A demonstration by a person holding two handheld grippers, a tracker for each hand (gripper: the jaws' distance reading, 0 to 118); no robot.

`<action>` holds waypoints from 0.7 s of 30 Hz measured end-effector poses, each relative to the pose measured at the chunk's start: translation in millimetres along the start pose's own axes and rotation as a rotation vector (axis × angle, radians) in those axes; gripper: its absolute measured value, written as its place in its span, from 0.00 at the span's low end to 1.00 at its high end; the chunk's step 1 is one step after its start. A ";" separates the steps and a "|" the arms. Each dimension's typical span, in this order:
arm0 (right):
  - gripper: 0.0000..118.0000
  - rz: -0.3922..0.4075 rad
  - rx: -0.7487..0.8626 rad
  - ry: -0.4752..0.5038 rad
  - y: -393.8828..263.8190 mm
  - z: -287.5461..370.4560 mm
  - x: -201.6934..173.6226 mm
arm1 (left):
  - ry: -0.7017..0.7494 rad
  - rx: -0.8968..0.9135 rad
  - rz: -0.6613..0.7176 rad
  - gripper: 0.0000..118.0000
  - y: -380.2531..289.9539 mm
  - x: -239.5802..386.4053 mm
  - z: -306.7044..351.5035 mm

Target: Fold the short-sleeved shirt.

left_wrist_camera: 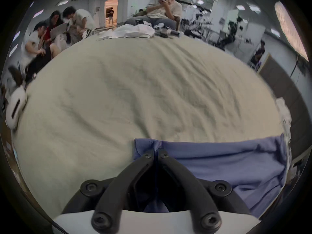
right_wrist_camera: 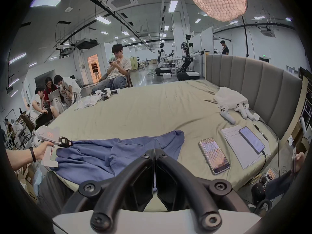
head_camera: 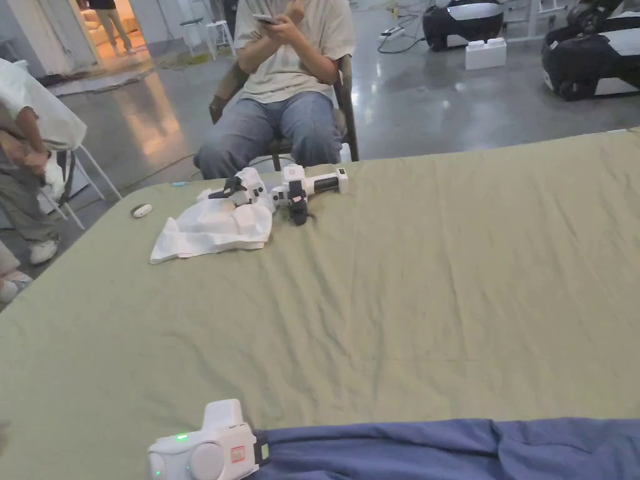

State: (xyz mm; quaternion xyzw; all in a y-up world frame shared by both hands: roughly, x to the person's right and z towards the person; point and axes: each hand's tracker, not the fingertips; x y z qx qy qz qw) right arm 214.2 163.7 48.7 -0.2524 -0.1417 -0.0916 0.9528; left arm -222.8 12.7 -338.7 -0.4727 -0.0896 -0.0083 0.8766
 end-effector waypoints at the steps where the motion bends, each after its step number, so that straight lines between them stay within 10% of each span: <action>1: 0.00 -0.002 -0.004 0.000 6.1 -9.5 3.0 | 0.000 -0.011 -0.008 0.00 0.6 1.3 -4.6; 3: 0.12 -0.010 -0.007 0.007 13.2 -21.0 7.6 | -0.007 -0.024 0.013 0.00 5.6 -0.8 -6.1; 5: 0.59 -0.097 -0.115 0.037 32.8 -78.8 33.8 | -0.015 -0.055 0.005 0.00 11.4 -2.3 -5.2; 6: 0.63 -0.142 -0.164 0.034 34.5 -102.8 43.9 | -0.017 -0.065 -0.007 0.00 13.5 -2.5 -4.6; 10: 0.61 -0.298 -0.330 -0.075 35.1 -211.3 81.0 | -0.003 -0.093 -0.027 0.00 14.4 9.5 2.9; 18: 0.53 -0.068 -0.441 -0.209 13.0 -297.2 79.5 | -0.027 -0.099 -0.028 0.00 13.1 8.2 10.9; 21: 0.02 -0.032 -0.404 -0.157 14.4 -285.6 69.2 | -0.030 -0.091 -0.024 0.00 9.2 11.7 13.2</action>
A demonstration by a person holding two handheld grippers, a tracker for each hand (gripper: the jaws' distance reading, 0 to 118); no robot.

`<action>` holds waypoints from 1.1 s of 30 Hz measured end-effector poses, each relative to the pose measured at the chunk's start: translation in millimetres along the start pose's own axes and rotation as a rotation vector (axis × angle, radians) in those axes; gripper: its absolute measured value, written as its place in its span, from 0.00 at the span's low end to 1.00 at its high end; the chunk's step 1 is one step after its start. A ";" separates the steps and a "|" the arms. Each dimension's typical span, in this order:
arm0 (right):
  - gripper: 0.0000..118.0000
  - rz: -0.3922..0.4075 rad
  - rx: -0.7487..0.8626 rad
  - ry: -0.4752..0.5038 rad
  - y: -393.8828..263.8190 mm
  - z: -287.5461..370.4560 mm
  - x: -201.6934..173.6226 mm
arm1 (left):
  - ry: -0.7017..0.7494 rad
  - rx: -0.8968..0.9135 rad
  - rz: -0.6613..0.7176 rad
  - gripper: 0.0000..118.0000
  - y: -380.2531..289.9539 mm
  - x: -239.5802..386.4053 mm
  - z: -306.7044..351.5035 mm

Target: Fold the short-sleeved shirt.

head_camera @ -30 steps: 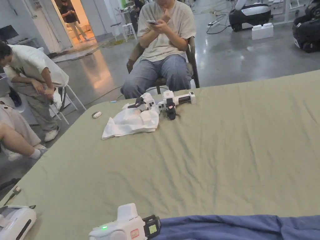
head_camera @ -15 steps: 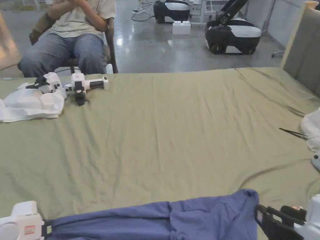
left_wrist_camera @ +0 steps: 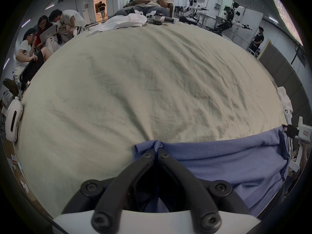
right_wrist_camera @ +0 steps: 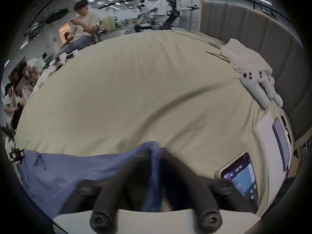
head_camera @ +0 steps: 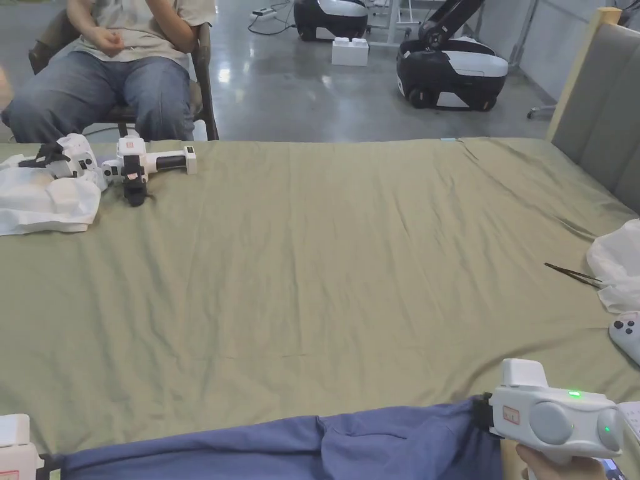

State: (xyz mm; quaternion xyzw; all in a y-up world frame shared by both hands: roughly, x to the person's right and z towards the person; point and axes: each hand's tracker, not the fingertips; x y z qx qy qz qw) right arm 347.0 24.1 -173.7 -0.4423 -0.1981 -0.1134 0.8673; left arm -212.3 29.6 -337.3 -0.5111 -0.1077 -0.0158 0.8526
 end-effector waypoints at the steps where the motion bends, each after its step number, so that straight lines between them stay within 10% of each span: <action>1: 0.02 -0.002 -0.007 0.013 -0.4 0.7 -3.8 | 0.008 0.001 -0.008 0.00 3.4 -0.6 -0.5; 13: 0.02 0.000 0.416 0.144 39.3 183.7 6.0 | -0.289 0.523 0.031 0.00 12.2 -35.7 201.0; 33: 0.02 0.049 0.857 0.134 237.6 376.6 -53.0 | -0.176 1.042 -0.033 0.00 168.5 -6.4 397.6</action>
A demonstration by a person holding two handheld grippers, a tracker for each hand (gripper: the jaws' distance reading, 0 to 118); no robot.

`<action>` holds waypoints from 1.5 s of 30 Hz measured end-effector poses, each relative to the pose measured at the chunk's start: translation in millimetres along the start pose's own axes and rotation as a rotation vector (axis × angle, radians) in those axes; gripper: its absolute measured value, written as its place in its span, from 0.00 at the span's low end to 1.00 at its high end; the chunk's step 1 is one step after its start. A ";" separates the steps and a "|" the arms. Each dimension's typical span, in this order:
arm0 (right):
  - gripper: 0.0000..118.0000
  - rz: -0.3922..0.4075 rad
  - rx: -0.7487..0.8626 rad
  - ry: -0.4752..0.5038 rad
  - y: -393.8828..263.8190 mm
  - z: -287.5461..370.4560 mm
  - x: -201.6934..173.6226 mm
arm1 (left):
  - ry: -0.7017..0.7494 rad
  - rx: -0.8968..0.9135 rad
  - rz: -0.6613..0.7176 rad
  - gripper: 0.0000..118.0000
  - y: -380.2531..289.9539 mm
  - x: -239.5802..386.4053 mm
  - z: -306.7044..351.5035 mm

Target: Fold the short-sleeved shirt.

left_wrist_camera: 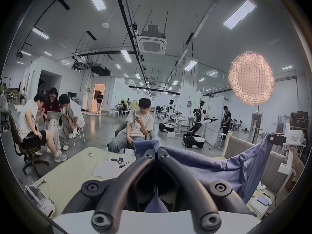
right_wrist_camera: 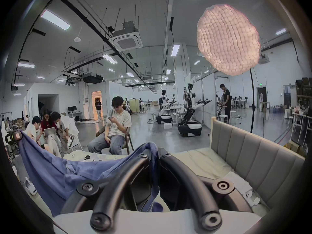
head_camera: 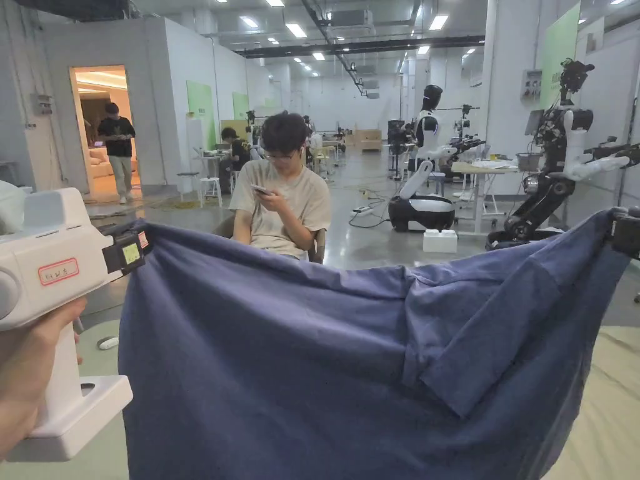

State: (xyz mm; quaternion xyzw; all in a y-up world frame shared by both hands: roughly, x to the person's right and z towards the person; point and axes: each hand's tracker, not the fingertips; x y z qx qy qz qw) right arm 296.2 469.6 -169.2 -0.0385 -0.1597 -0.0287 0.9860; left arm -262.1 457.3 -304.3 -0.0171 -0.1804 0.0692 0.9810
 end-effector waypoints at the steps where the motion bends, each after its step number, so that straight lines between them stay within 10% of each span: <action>1: 0.02 0.010 0.000 -0.003 8.9 -8.1 -2.0 | 0.000 0.001 0.005 0.00 6.1 0.0 -8.8; 24: 0.02 -0.010 0.085 -0.144 85.1 -146.5 -12.3 | 0.121 -0.003 0.000 0.00 57.0 7.5 -187.3; 45: 0.02 -0.053 -0.300 -0.044 -183.3 -90.6 36.0 | -0.036 -0.388 0.122 0.00 -198.9 -26.2 -102.7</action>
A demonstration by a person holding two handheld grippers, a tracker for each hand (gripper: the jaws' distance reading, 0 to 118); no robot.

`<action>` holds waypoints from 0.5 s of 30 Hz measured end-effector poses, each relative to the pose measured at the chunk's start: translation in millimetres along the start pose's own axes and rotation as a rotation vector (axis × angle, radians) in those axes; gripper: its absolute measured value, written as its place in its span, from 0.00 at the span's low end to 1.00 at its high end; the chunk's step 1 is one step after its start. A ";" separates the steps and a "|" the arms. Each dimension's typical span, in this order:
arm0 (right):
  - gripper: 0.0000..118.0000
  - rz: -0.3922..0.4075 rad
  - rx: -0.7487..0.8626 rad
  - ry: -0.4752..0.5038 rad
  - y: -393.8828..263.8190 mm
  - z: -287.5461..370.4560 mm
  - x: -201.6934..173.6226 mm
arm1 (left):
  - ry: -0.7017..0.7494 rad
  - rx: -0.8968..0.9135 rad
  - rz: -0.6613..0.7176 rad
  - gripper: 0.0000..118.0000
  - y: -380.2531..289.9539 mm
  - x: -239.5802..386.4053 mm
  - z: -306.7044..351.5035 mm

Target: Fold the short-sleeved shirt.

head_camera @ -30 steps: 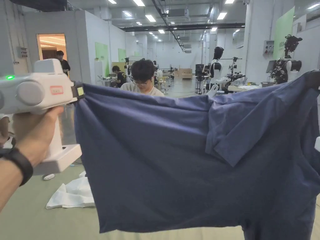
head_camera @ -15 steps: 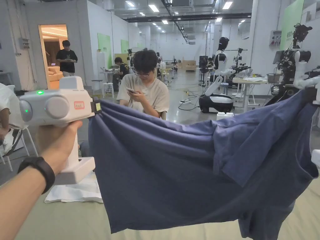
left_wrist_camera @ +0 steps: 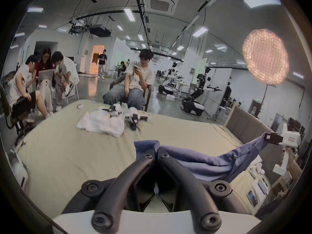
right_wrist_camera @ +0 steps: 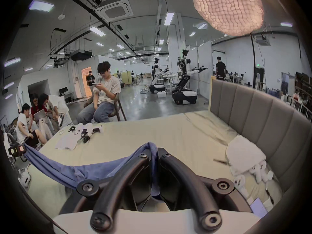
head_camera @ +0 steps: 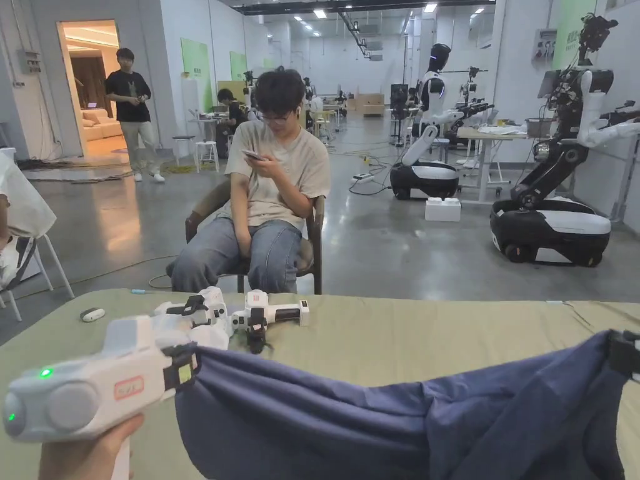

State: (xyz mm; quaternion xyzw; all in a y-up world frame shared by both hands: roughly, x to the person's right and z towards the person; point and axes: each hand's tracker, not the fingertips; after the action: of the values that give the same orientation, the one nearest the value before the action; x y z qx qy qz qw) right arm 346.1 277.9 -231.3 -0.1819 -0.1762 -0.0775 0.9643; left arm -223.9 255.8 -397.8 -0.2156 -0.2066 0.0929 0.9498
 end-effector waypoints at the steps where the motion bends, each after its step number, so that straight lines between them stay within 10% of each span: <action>1: 0.02 -0.007 -0.025 0.016 -15.4 13.5 6.2 | -0.008 -0.008 0.000 0.00 -15.8 -3.6 13.8; 15: 0.02 -0.307 -0.203 -0.041 -243.3 183.5 63.9 | 0.027 -0.136 0.095 0.00 -217.8 -25.1 176.8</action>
State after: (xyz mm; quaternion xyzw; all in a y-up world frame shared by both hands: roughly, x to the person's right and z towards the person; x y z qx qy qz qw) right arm 296.1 117.5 30.9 -0.2508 -0.2126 -0.2377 0.9140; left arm -303.8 120.9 -163.9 -0.2902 -0.1890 0.1205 0.9303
